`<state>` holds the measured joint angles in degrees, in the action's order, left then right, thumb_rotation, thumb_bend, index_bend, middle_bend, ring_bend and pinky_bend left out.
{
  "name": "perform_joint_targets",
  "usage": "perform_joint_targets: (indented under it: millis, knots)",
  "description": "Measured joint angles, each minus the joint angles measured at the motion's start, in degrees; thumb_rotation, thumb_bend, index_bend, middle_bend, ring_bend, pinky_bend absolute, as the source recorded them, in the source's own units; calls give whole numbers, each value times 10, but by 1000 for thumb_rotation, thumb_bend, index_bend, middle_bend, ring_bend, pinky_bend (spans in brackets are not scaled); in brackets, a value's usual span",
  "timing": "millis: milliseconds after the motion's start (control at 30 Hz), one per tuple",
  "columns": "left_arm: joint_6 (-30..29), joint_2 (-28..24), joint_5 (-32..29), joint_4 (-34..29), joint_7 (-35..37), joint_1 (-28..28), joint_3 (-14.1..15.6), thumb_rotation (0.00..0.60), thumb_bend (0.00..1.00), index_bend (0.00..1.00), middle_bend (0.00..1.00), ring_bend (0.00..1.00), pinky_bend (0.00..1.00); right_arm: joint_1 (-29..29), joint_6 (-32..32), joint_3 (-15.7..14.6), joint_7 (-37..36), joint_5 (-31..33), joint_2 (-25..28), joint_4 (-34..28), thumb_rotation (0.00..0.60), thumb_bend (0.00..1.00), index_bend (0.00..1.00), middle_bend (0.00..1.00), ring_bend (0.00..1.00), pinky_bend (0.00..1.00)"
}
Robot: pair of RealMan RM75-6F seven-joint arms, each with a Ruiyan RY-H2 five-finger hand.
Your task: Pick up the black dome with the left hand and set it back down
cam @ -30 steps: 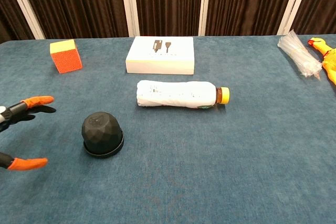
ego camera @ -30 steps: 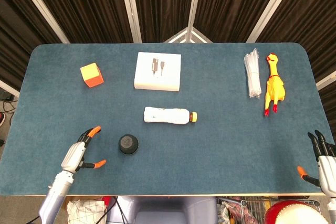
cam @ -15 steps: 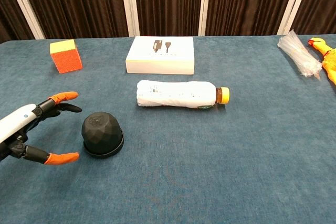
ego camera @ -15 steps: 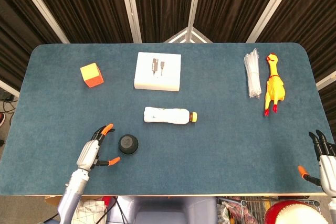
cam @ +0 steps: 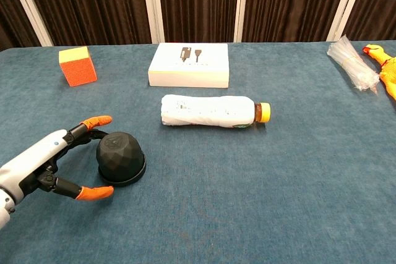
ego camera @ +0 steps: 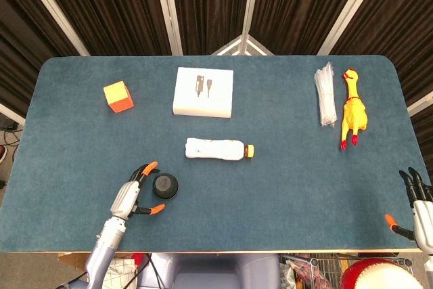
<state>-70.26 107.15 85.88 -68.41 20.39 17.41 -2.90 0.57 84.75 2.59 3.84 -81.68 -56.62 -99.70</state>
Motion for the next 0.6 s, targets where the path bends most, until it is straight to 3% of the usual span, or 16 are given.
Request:
perform_joint_targets:
  millis: [600]
  knots:
    - [17,40,-39,18,-60,9,-14,600,69,76,232,0,0,7,11,-2,-3,-6,12,-17,600,264,0,0,193,188]
